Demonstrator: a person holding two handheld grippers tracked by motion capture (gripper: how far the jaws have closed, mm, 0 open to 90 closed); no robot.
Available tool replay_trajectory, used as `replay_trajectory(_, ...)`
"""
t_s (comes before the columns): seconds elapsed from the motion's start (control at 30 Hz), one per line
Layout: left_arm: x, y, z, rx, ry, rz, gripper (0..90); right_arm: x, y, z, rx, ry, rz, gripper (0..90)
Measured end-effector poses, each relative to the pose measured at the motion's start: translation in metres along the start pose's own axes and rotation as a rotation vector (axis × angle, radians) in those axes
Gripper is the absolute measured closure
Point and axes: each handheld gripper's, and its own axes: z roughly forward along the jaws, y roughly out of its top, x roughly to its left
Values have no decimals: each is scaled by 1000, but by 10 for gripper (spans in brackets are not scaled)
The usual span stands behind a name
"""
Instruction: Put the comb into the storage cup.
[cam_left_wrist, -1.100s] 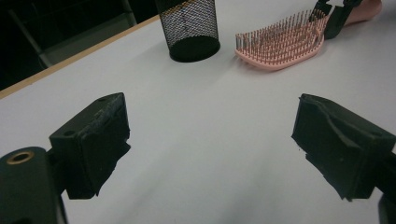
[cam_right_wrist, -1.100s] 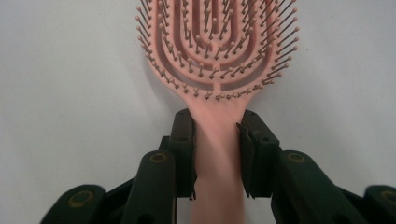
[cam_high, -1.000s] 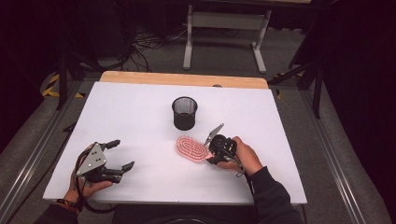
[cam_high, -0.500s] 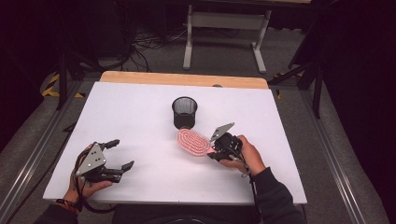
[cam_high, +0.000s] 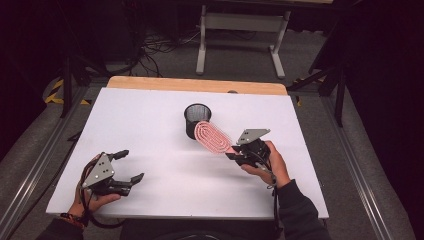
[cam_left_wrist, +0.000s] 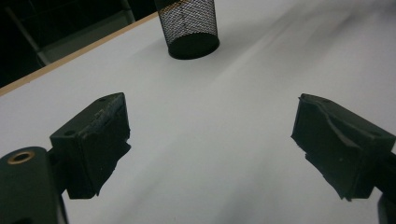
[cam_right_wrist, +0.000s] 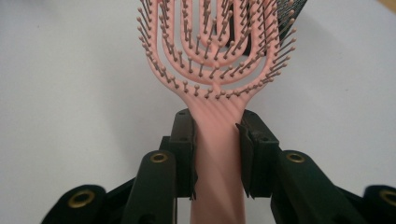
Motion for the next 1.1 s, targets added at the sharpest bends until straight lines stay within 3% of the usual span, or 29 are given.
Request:
replay_trajectory(0.17,0,0,1,7,-2,-2,117,-1,-1,-2,-53,-22,4,696)
replay_trajectory(0.3,0,0,2,5,1,-10,115,0,-1,-5,-127,-53,-2,696)
replay_trajectory(0.67,0,5,5,-21,-14,-36,114,7,-1,-5,-226,-96,-4,696)
replay_trajectory(0.77,1,9,5,-47,-25,-66,110,11,-1,-4,-248,-95,-16,696)
replay_trajectory(0.93,-1,15,10,-39,-25,-45,97,19,0,-2,-267,-114,-33,696)
replay_trajectory(1.1,-6,25,15,-70,-34,-43,94,29,-1,2,-275,-123,-48,696)
